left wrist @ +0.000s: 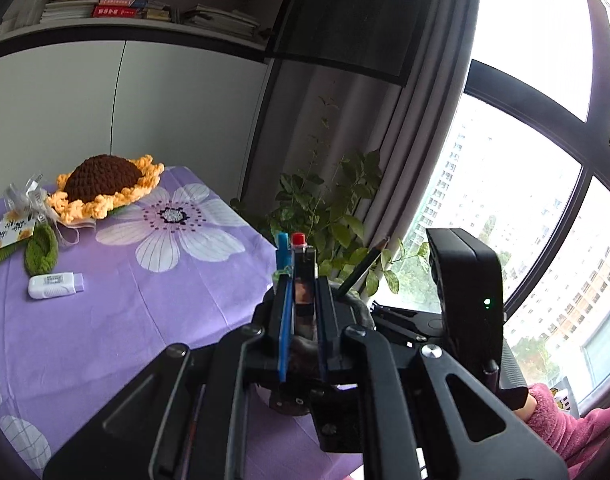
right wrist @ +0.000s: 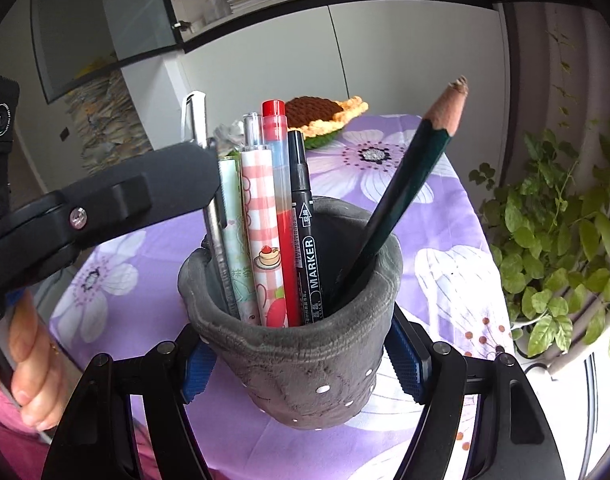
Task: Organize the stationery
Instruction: 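Grasp the white correction pen with the left tool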
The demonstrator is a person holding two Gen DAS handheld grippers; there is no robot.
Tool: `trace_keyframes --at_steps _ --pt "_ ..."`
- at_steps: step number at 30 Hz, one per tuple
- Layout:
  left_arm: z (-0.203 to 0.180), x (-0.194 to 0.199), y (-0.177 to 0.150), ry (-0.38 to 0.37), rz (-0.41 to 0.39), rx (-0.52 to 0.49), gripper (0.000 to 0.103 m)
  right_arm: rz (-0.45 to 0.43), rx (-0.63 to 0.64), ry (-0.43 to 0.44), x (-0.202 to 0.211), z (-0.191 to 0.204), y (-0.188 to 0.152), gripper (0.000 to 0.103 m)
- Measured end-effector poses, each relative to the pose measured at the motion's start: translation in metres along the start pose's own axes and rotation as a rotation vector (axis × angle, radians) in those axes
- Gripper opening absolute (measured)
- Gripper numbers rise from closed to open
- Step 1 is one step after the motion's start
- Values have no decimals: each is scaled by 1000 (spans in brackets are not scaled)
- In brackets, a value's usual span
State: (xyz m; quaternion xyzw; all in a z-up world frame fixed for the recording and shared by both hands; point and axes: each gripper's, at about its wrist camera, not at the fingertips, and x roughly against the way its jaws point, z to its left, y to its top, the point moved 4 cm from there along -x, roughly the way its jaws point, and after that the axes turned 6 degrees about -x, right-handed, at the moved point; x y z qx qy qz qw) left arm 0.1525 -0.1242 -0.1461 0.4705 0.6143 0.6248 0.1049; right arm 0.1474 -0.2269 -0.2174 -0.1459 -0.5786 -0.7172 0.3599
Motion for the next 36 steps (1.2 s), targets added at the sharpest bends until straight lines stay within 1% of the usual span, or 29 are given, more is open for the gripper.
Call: trace_keyframes --at_steps 2,3,4,5,6,7,8,9,10,11,13,15,16,19,20,21,24,25,26,27,28,29,30,31,32,36 --pt "3 0 -2 -8 29 29 9 -5 12 -24 -5 0 0 75" --pt "5 -1 -4 -8 50 43 14 -6 20 -35 -7 0 1 75" --pt "7 -1 -6 -13 81 60 30 -9 25 -45 -9 0 3 75" --pt "9 0 -8 -18 111 82 40 -14 31 -54 -9 0 5 75" --pt "13 3 -9 -16 127 108 53 -20 35 -62 -10 1 6 75" --pt "17 8 -10 -10 127 131 56 -23 35 -68 -10 2 6 75" --pt "22 15 -11 12 128 142 56 -27 35 -74 -11 2 7 75" --pt "30 20 -12 52 136 157 57 -32 37 -80 -13 1 8 75" --pt "42 24 -15 118 163 190 59 -37 40 -88 -13 2 8 75" --pt "57 27 -20 177 195 244 60 -43 47 -102 -14 1 8 75" --pt "87 29 -33 233 241 367 60 -57 62 -122 -15 3 8 75" --pt "108 28 -47 286 294 451 59 -63 65 -122 -16 5 7 75" --pt "114 25 -52 299 324 483 58 -64 64 -121 -16 5 7 75" --pt "116 11 -59 247 390 554 58 -60 68 -124 -16 6 5 75" --pt "115 4 -59 239 416 565 58 -49 67 -127 -17 5 5 75" --pt "113 -2 -58 247 438 566 58 -46 67 -129 -18 5 5 75" --pt "112 -17 -52 309 482 537 58 -46 67 -130 -17 6 4 75" --pt "111 -22 -51 317 493 526 57 -48 67 -129 -16 6 3 75" --pt "110 -28 -51 314 515 522 53 -50 69 -128 -15 7 3 75" --pt "110 -34 -54 300 545 526 36 -50 72 -127 -15 7 2 75" --pt "109 -39 -58 291 582 531 23 -50 73 -125 -14 6 1 75" --pt "109 -44 -64 285 617 541 22 -52 72 -122 -14 6 0 75" --pt "110 -47 -69 286 632 553 23 -52 70 -118 -13 5 0 75" --pt "110 -44 -70 295 610 554 24 -51 66 -113 -13 4 0 75" --pt "110 -44 -69 314 608 543 24 -52 66 -110 -12 4 0 75" --pt "111 -45 -68 312 582 526 16 -58 74 -105 -11 4 0 75"
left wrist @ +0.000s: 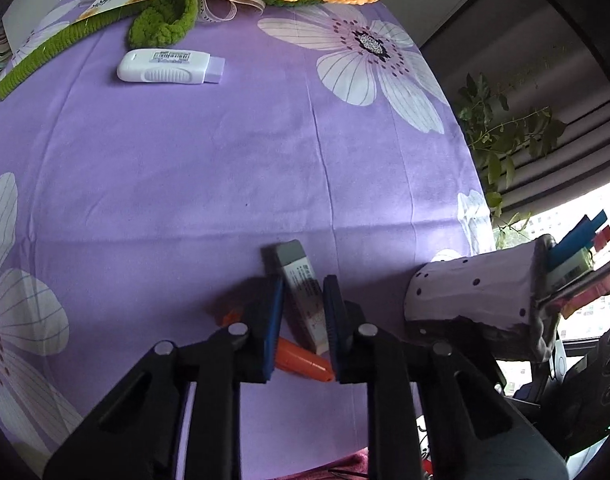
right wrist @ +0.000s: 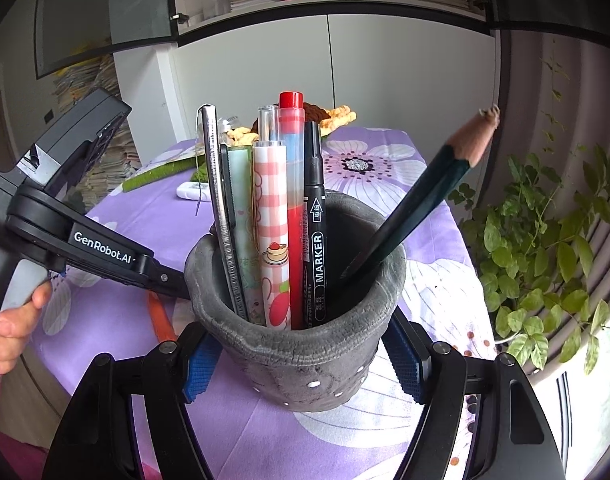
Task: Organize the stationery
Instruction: 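Grasp the white correction pen with the left tool, then carry the white correction pen over the grey cup and release it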
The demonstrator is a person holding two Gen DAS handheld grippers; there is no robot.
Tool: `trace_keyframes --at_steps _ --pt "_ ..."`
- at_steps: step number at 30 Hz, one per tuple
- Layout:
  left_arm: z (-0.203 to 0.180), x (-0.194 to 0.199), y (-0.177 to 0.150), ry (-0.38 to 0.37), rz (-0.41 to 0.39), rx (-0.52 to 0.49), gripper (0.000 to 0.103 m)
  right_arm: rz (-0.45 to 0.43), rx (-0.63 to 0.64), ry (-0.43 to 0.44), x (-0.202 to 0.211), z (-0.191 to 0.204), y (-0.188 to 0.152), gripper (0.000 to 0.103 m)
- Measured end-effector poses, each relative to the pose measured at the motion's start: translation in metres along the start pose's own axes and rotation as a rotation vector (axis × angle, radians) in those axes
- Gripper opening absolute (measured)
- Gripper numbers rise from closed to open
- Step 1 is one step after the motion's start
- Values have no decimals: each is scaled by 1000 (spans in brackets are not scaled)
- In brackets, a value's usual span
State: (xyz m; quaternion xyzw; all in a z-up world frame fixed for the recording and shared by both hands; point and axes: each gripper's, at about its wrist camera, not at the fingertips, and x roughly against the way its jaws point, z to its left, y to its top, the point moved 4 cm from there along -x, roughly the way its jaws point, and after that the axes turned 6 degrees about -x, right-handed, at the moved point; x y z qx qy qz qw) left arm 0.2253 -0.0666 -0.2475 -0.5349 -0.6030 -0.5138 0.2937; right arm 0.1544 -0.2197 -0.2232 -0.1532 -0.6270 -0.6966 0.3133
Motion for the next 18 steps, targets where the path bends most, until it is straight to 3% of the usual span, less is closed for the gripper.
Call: trace_keyframes --at_steps 2,4,11,13,16,17,18 --pt "0 2 2 -1 -23 -4 12 -4 -3 5 0 -1 0 74" --pt "-3 11 6 -20 -70 -19 1 -7 2 11 1 -3 -2 74" --pt "-36 79 13 -151 -281 -115 1 -30 -8 36 4 -8 -5 74" --pt "-44 91 13 -123 -307 -155 3 -29 -5 37 4 -8 -5 74" --pt "-41 79 13 -49 -264 -172 6 -24 4 30 3 -6 -5 74" --pt "-38 68 13 4 -229 -174 8 -22 8 29 3 -5 -6 74" --pt "-32 56 10 32 -186 -170 19 -22 9 29 4 -5 -6 74"
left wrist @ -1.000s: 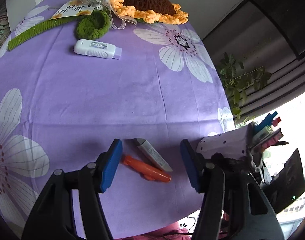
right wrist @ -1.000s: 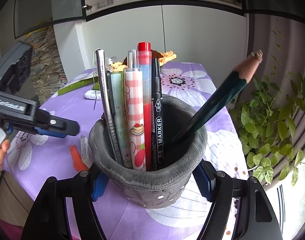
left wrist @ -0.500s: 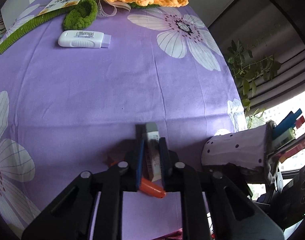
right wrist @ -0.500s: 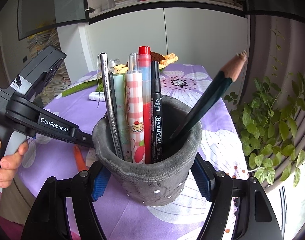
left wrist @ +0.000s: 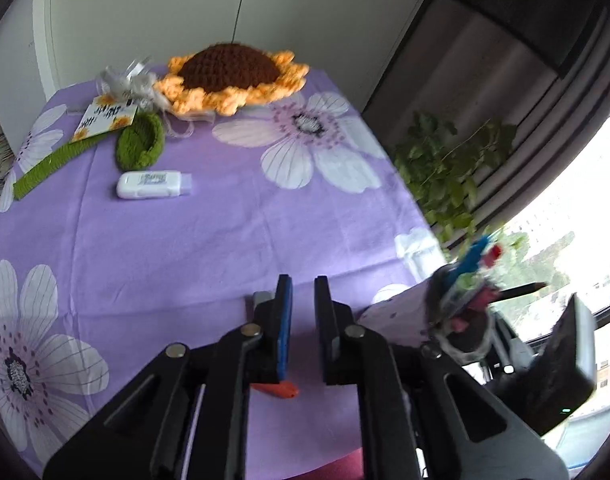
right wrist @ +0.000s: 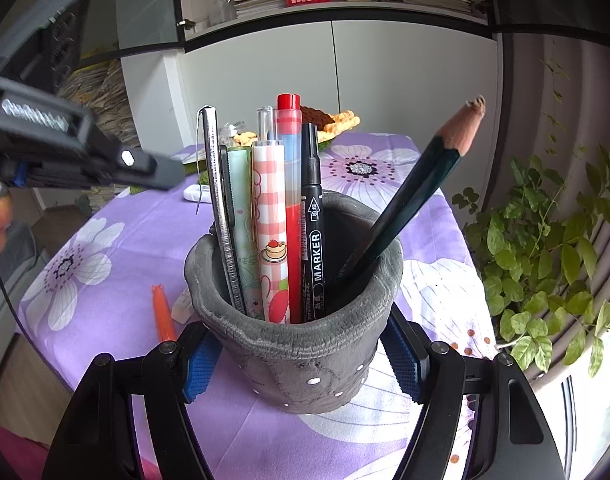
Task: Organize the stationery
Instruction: 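Carry the white correction pen over the grey cup and release it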
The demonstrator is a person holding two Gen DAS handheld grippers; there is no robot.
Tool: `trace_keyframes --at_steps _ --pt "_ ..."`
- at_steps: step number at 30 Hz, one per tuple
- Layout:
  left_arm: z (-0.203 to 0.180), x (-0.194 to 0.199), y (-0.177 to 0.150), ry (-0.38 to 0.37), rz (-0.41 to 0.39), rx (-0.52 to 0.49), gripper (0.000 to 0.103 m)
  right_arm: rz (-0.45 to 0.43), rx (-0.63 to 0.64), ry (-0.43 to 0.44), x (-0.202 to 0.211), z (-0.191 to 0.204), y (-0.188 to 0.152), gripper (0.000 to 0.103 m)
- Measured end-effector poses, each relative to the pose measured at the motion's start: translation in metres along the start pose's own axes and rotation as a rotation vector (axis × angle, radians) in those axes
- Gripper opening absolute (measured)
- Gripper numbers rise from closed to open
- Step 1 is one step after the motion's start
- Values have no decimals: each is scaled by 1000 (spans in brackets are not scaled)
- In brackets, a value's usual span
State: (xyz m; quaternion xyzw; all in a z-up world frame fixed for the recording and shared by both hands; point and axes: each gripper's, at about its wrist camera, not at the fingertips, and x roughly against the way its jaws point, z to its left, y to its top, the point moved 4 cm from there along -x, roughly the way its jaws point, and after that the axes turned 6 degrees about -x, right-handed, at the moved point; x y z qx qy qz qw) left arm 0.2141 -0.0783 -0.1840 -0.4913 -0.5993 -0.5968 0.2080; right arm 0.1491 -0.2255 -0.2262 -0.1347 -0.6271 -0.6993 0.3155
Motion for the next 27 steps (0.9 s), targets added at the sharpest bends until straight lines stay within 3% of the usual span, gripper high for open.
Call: trace_keyframes --at_steps 1,2,6,10,11,12,16,20,27 --pt "2 -11 -4 -4 41 8 32 0 1 1 1 0 0 74" --pt "6 -21 -11 -23 73 19 36 0 1 1 1 1 0 74" --pt "11 -46 -12 24 111 25 38 4 -2 5 2 1 0 74" --pt "15 -59 -11 24 132 36 31 8 0 9 4 1 0 74" --pt "16 -61 -12 32 136 34 27 8 0 10 4 0 0 74" --pt "17 -63 -12 45 139 30 16 9 0 11 4 0 0 74" --pt "21 -57 -11 57 111 32 13 9 0 12 3 0 0 74" --pt "12 -33 -5 0 42 45 13 7 -5 14 3 0 0 74" --pt "-32 62 12 -156 -218 -18 13 9 -5 17 3 0 0 74"
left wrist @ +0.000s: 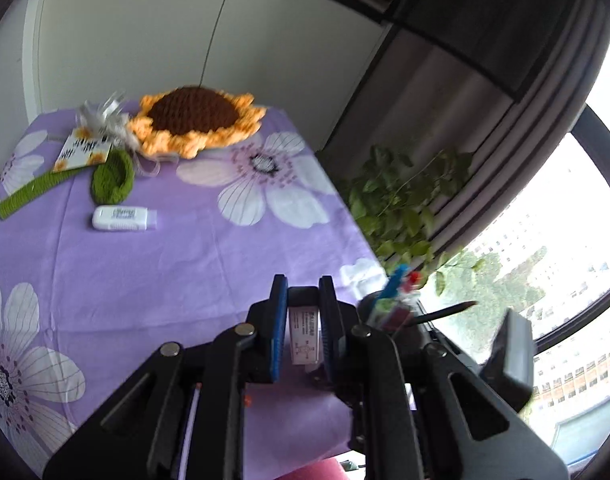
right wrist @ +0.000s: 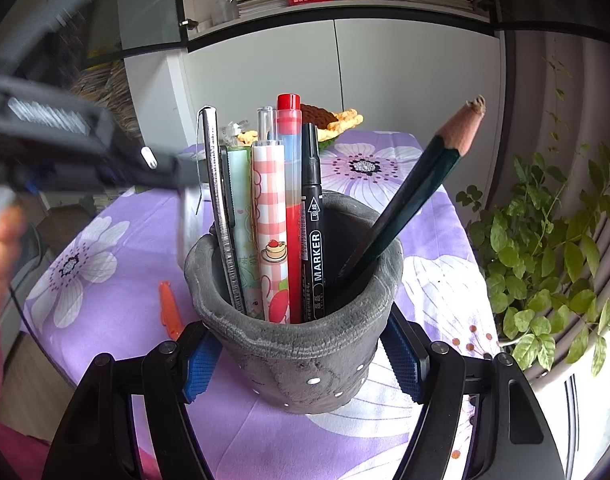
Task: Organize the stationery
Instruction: 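Carry the white correction pen over the grey cup and release it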
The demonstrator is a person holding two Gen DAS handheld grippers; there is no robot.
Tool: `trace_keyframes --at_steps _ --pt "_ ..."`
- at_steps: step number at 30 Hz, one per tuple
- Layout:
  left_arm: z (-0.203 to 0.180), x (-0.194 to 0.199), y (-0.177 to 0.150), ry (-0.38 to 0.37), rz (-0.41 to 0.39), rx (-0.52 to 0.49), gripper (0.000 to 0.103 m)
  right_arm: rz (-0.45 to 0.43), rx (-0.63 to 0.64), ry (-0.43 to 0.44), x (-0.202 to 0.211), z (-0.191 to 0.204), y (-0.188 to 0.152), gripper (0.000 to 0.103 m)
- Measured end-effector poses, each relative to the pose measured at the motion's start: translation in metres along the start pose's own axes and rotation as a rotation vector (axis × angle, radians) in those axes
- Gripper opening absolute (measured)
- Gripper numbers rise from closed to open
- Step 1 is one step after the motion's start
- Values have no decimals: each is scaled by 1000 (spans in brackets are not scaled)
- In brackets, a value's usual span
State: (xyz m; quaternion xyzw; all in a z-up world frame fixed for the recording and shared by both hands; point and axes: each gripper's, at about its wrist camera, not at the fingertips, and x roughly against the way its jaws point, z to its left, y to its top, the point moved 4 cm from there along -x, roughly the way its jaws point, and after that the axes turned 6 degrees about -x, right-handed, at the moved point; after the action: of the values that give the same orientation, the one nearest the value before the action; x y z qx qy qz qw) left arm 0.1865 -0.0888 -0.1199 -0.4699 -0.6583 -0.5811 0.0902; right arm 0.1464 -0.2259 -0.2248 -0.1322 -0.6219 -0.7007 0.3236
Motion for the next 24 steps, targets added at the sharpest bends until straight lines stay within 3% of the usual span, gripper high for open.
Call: trace_keyframes --at_steps 5,9,12,17,20,24 --pt "-36 36 16 -76 -130 -68 13 7 -7 6 -1 -1 2 74" --pt "-66 33 19 -99 -197 -172 13 10 -15 13 -2 -1 3 74" --pt "-75 16 12 -150 -159 -205 13 11 -23 17 -2 -2 3 74" --pt "-71 -16 -6 -152 -99 -242 13 9 -32 26 -2 -3 3 74" --pt "-61 -24 -10 -216 -69 -202 13 14 -24 23 -3 -2 1 74" --pt "-54 -26 -13 -238 -49 -182 14 12 -6 10 -3 1 1 74"
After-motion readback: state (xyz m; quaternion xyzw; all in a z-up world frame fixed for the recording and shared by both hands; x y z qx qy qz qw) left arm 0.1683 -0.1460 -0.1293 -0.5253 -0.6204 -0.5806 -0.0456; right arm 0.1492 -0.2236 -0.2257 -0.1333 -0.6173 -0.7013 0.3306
